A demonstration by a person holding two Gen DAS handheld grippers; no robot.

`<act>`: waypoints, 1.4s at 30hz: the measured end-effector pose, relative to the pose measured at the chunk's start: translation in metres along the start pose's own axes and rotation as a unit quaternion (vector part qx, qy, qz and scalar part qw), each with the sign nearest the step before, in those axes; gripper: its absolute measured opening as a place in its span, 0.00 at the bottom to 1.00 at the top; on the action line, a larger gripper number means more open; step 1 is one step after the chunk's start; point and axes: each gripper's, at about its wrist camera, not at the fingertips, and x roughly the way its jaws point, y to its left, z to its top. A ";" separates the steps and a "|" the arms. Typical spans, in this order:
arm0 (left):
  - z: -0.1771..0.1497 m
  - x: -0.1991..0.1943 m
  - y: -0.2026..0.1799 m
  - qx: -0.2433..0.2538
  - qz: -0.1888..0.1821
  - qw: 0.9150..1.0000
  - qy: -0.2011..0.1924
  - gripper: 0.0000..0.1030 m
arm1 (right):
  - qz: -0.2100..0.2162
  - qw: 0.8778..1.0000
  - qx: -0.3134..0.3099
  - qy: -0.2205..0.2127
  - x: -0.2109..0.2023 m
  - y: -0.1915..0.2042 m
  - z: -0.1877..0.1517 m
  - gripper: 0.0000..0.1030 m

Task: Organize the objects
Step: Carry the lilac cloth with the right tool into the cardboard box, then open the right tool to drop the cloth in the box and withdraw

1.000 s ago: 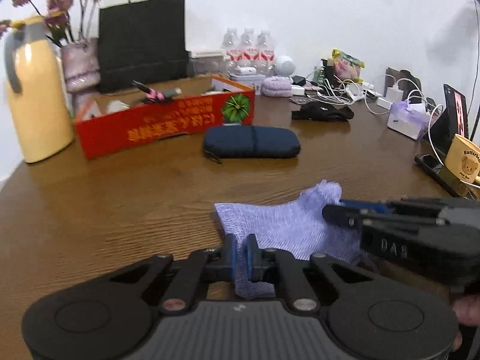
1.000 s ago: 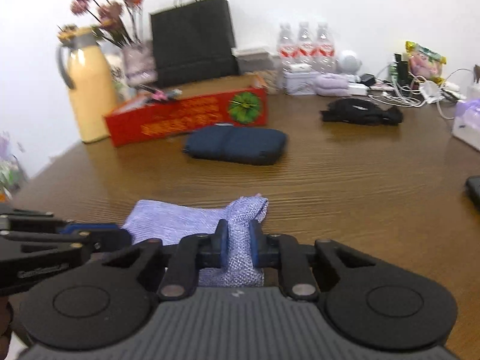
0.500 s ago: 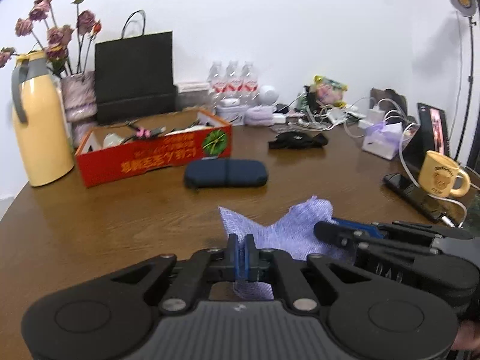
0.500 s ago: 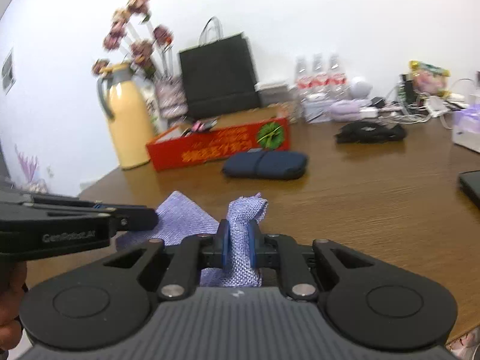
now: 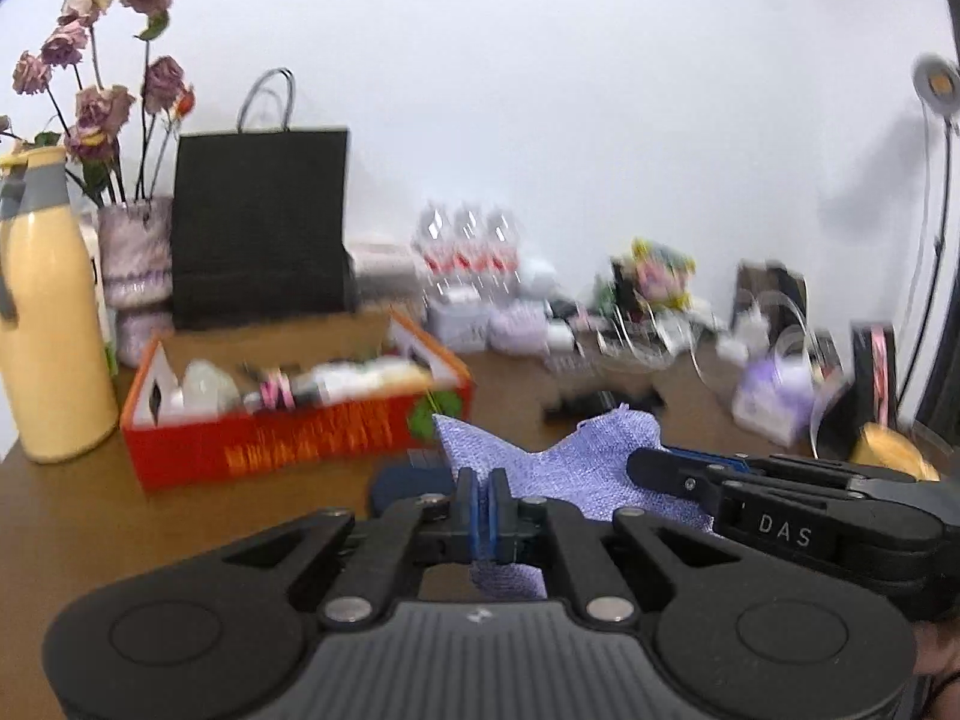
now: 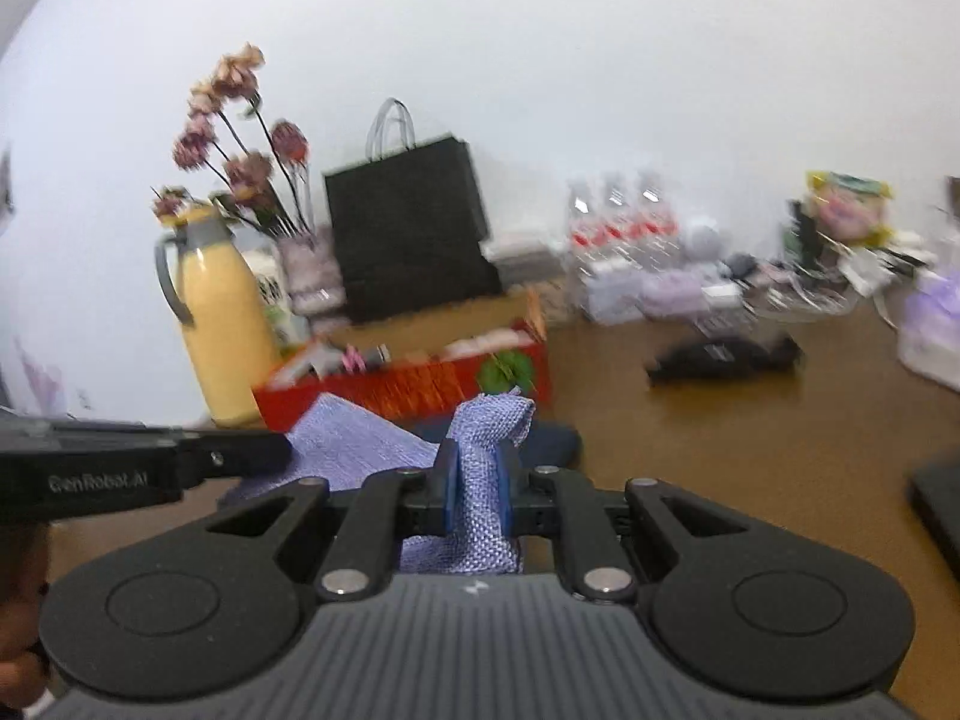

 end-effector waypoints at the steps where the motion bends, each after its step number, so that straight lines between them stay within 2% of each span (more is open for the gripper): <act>1: 0.014 0.009 0.010 -0.006 0.002 1.000 -0.007 0.02 | 0.006 1.000 -0.006 0.000 0.013 0.000 0.014 0.13; 4: 0.051 0.039 0.041 -0.013 0.023 0.999 -0.019 0.02 | 0.030 0.999 -0.020 0.008 0.065 0.006 0.058 0.13; 6: 0.073 0.064 0.066 -0.019 0.035 0.999 -0.018 0.02 | 0.035 0.998 -0.053 0.015 0.106 0.017 0.082 0.13; 9: 0.098 0.113 0.112 -0.039 0.068 0.997 0.001 0.02 | 0.042 0.994 -0.088 0.041 0.182 0.035 0.115 0.13; 11: 0.106 0.150 0.142 -0.058 0.094 0.993 0.031 0.02 | 0.037 0.991 -0.107 0.072 0.239 0.046 0.127 0.13; 14: 0.109 0.213 0.186 -0.083 0.125 0.985 0.084 0.02 | 0.030 0.984 -0.118 0.131 0.323 0.058 0.130 0.13; 16: 0.108 0.246 0.202 -0.072 0.133 0.982 0.115 0.04 | 0.010 0.979 -0.128 0.159 0.369 0.061 0.125 0.13; 17: 0.106 0.257 0.209 -0.078 0.131 0.979 0.133 0.05 | 0.008 0.975 -0.125 0.182 0.389 0.061 0.121 0.14; 18: 0.103 0.264 0.213 -0.083 0.127 0.977 0.147 0.14 | 0.004 0.971 -0.120 0.207 0.406 0.060 0.116 0.15; 20: 0.097 0.258 0.217 -0.081 0.123 0.979 0.143 0.21 | -0.021 0.966 -0.118 0.227 0.419 0.060 0.105 0.35; 21: 0.095 0.252 0.217 -0.075 0.124 0.980 0.137 0.28 | -0.026 0.966 -0.119 0.230 0.418 0.059 0.103 0.42; 22: 0.096 0.244 0.215 -0.069 0.125 0.981 0.130 0.34 | -0.020 0.968 -0.116 0.220 0.411 0.057 0.102 0.60; 23: 0.097 0.234 0.212 -0.066 0.120 0.984 0.117 0.36 | -0.014 0.971 -0.114 0.208 0.401 0.055 0.104 0.75; 27: 0.119 0.179 0.185 -0.065 0.087 0.992 0.067 0.56 | -0.008 0.982 -0.102 0.156 0.352 0.049 0.126 0.78; 30: 0.128 0.128 0.161 -0.051 0.052 0.997 0.021 0.76 | -0.005 0.989 -0.097 0.112 0.300 0.048 0.145 0.88; 31: 0.126 0.107 0.152 -0.044 0.042 0.998 0.011 0.79 | -0.004 0.990 -0.100 0.097 0.281 0.050 0.148 0.95; 34: 0.103 0.047 0.128 -0.020 0.005 1.000 -0.016 0.84 | 0.004 0.990 -0.120 0.076 0.221 0.053 0.148 0.98; 36: 0.085 0.013 0.111 -0.003 -0.010 1.000 -0.022 0.88 | 0.014 0.989 -0.130 0.066 0.175 0.054 0.135 1.00; 40: 0.050 -0.036 0.085 0.013 -0.013 1.000 -0.015 0.89 | 0.034 0.991 -0.119 0.049 0.096 0.051 0.100 1.00; 42: 0.035 -0.056 0.079 0.004 -0.007 1.000 -0.014 0.90 | 0.036 0.993 -0.110 0.033 0.058 0.050 0.078 1.00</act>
